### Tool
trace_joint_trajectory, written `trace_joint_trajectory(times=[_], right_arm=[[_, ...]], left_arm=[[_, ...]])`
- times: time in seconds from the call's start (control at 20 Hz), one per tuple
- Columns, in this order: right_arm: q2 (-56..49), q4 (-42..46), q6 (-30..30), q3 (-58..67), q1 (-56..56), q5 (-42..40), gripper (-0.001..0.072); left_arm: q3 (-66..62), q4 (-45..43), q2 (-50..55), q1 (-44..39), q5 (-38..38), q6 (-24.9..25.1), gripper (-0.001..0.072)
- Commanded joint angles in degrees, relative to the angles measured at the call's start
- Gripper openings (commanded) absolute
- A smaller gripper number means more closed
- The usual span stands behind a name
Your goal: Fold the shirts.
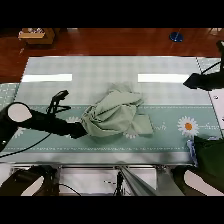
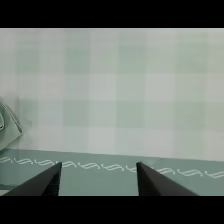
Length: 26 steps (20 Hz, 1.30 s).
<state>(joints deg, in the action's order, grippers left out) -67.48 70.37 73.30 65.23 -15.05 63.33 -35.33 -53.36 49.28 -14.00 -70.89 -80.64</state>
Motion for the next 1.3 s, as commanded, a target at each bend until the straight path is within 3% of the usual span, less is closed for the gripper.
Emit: trace_joint_trajectory(times=[0.0,0.5,0.8,0.85,0.9,0.95,1.25], right_arm=[[0.02,-1.27,-0.5,-4.31,-0.44,-0.66,0.0547],[0.02,-9.05,-2.43,-5.27,-0.42,-1.09,0.0547],[0.02,-9.07,-2.43,-5.27,-0.42,-0.72,0.0547],[0.02,-9.09,-2.4,-5.27,-0.42,-0.74,0.0547],[0.02,-9.16,-2.4,-5.27,-0.42,-0.74,0.0547],[0.02,-9.44,-2.4,-5.27,-0.42,-0.72,0.0547],[-2.23,-12.28,-2.43,-5.27,-0.44,0.11,0.0568]], left_arm=[[6.75,6.86,-0.5,0.04,7.93,2.25,0.0646],[11.43,7.61,1.64,0.04,24.68,0.42,0.0645],[11.39,10.91,11.45,0.04,26.38,0.48,0.0645],[11.39,12.33,13.2,0.04,27.02,0.48,0.0582],[11.37,13.42,14.75,0.04,27.63,0.48,0.0372],[11.37,14.45,16.06,0.04,27.98,0.48,0.0049],[11.37,14.82,15.58,0.04,26.38,2.23,0.0027]])
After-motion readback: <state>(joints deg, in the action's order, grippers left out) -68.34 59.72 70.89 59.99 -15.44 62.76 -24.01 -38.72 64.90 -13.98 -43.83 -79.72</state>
